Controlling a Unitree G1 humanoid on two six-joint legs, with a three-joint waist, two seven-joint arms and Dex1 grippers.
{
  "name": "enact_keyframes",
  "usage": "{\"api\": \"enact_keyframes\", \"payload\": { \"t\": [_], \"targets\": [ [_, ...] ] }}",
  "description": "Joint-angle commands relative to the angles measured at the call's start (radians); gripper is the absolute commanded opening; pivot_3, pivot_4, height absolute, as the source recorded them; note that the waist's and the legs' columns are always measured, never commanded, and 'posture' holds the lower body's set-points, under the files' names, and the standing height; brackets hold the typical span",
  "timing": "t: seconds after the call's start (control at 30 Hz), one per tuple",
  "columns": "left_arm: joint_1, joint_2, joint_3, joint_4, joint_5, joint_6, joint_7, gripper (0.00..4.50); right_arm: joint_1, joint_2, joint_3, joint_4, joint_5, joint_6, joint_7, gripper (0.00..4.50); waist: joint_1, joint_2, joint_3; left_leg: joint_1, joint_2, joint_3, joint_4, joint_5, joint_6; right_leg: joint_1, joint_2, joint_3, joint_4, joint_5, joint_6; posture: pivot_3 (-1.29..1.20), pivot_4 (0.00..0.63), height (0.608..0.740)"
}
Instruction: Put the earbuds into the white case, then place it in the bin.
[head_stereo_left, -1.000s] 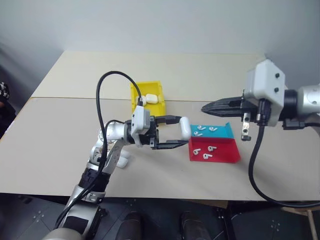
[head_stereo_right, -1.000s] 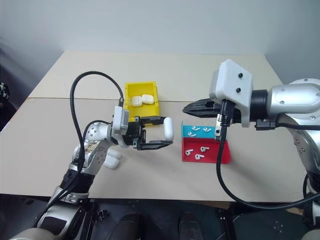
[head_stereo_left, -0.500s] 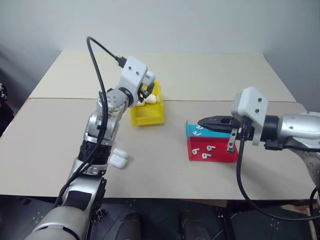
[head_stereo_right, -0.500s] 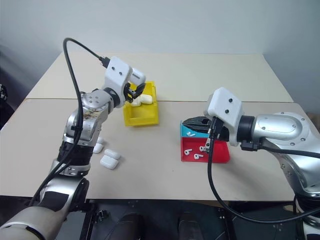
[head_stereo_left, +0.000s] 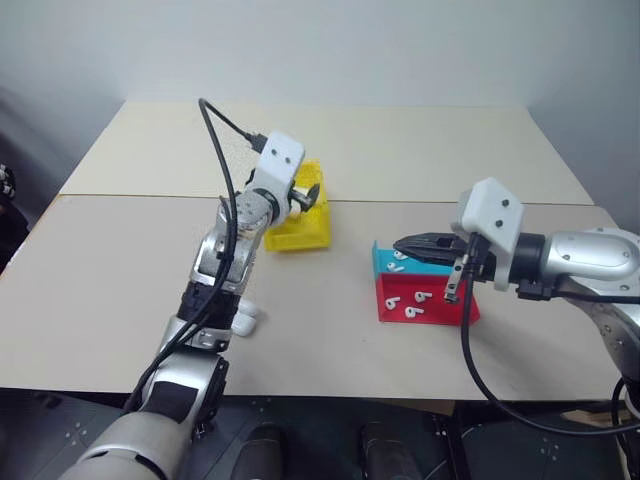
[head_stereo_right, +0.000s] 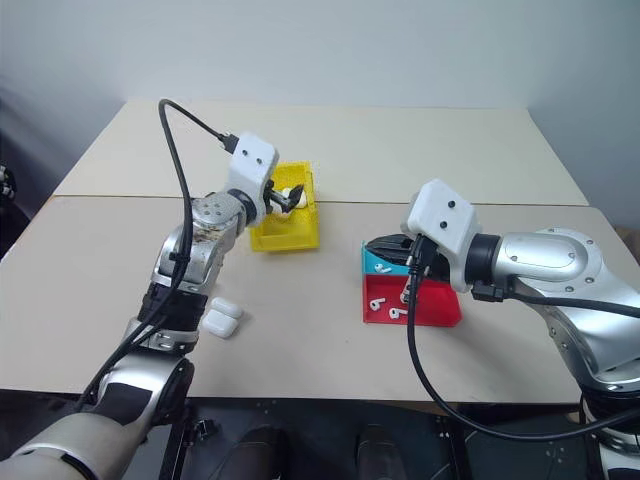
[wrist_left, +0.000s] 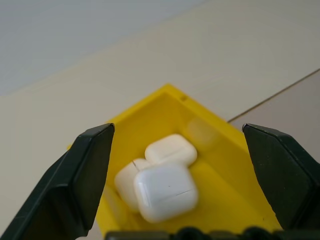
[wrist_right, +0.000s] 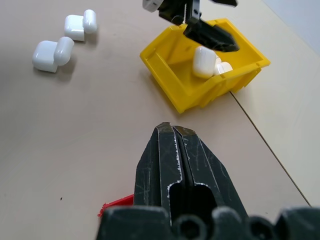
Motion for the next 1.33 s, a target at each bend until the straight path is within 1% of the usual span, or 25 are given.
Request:
{"api": "enact_keyframes", "payload": {
  "t": [0.03,0.07,0.17,0.2,0.3,0.4,0.47,0.57,0.7,0.77,0.83,0.93,1.07,1.33],
  "targets": [
    [0.007,-0.001,0.089,-0.114,-0.13,-0.004,-0.082,4.48,0.01,-0.015,-0.022,-0.026,-0.01,-0.003,-0.005,0.0,0.0,0.0,0.0,0.0,0.0,0.0,0.0,0.0,0.0,0.0,0.0,0.0,0.0,0.0,0.0,0.0,0.15,0.74],
    [0.02,0.001,0.103,-0.139,-0.163,0.001,-0.11,4.48,0.015,-0.017,-0.027,-0.026,-0.011,-0.004,-0.005,0.0,-0.001,0.0,0.0,0.0,0.0,0.0,0.0,0.0,0.0,0.0,0.0,0.0,0.0,0.0,0.0,0.0,0.15,0.74],
    [0.115,0.059,0.106,-0.269,-0.237,0.001,-0.223,4.48,0.065,-0.032,-0.042,-0.025,-0.034,-0.051,0.017,0.0,-0.003,0.0,0.0,0.001,0.0,0.0,0.0,0.0,0.0,0.0,0.0,0.0,0.0,0.0,0.0,0.0,0.15,0.74],
    [0.15,0.089,0.106,-0.319,-0.26,0.019,-0.26,4.48,0.097,-0.043,-0.056,-0.027,-0.041,-0.077,0.037,0.0,-0.003,0.0,0.0,0.001,0.0,0.0,0.0,0.0,0.0,0.0,0.0,0.0,0.0,0.0,0.0,0.0,0.15,0.74],
    [0.278,0.198,0.164,-0.469,-0.389,0.102,-0.379,4.48,0.218,-0.055,-0.119,-0.002,-0.086,-0.22,0.107,0.0,-0.005,0.0,0.0,0.001,0.0,0.0,0.0,0.0,0.0,0.0,0.0,0.0,0.001,0.0,0.0,0.0,0.15,0.74],
    [0.399,0.312,0.272,-0.564,-0.523,0.151,-0.477,4.48,0.303,-0.086,-0.187,0.063,-0.122,-0.334,0.189,0.0,-0.005,0.0,0.0,0.001,0.001,0.0,0.0,0.0,0.0,0.0,0.0,0.0,0.001,0.0,0.0,0.0,0.15,0.74],
    [0.484,0.404,0.318,-0.616,-0.559,0.136,-0.556,4.48,0.341,-0.108,-0.234,0.111,-0.139,-0.393,0.238,0.0,-0.005,0.0,0.0,0.003,0.001,0.001,0.0,0.0,0.0,0.002,0.0,0.0,0.001,0.0,0.0,0.0,0.15,0.74],
    [0.623,0.539,0.445,-0.653,-0.648,0.162,-0.666,4.48,0.359,-0.147,-0.332,0.217,-0.105,-0.433,0.336,0.0,-0.006,0.0,0.0,0.004,0.001,0.001,-0.001,0.0,0.0,0.002,0.0,0.0,0.0,0.0,0.0,0.0,0.15,0.74],
    [0.799,0.645,0.561,-0.659,-0.676,0.118,-0.781,4.48,0.36,-0.19,-0.388,0.315,-0.076,-0.483,0.47,0.0,-0.006,0.0,0.0,0.005,0.001,0.002,-0.001,0.0,0.0,0.003,0.0,0.0,0.0,0.0,-0.001,0.0,0.15,0.74],
    [0.866,0.673,0.604,-0.662,-0.691,0.118,-0.81,4.48,0.362,-0.201,-0.395,0.344,-0.085,-0.511,0.507,0.0,-0.006,0.0,0.0,0.005,0.002,0.002,-0.001,0.0,0.0,0.003,0.0,0.0,0.0,-0.001,-0.001,0.0,0.15,0.74],
    [0.915,0.69,0.633,-0.659,-0.696,0.115,-0.829,4.48,0.363,-0.205,-0.389,0.365,-0.097,-0.516,0.515,0.0,-0.003,0.0,0.0,0.005,0.002,0.002,-0.001,0.0,0.0,0.003,0.0,0.0,0.0,-0.001,-0.001,0.0,0.15,0.74],
    [0.954,0.706,0.654,-0.648,-0.688,0.107,-0.824,4.48,0.376,-0.196,-0.381,0.374,-0.105,-0.532,0.528,0.0,-0.001,0.0,0.0,0.005,0.002,0.002,-0.001,0.0,0.0,0.003,0.0,0.0,0.0,-0.001,-0.001,0.0,0.15,0.74],
    [0.945,0.715,0.669,-0.649,-0.725,0.138,-0.801,4.48,0.373,-0.179,-0.362,0.352,-0.094,-0.516,0.518,0.0,-0.003,0.0,0.0,0.005,0.002,0.002,-0.001,0.0,0.0,0.003,0.0,0.0,0.0,-0.001,-0.001,0.0,0.15,0.74],
    [0.939,0.734,0.657,-0.649,-0.739,0.126,-0.799,4.48,0.361,-0.175,-0.344,0.349,-0.096,-0.514,0.506,0.0,-0.005,0.0,0.0,0.005,0.002,0.002,-0.001,0.0,0.0,0.002,0.0,0.0,0.0,-0.001,-0.001,0.0,0.15,0.74]
  ]
}}
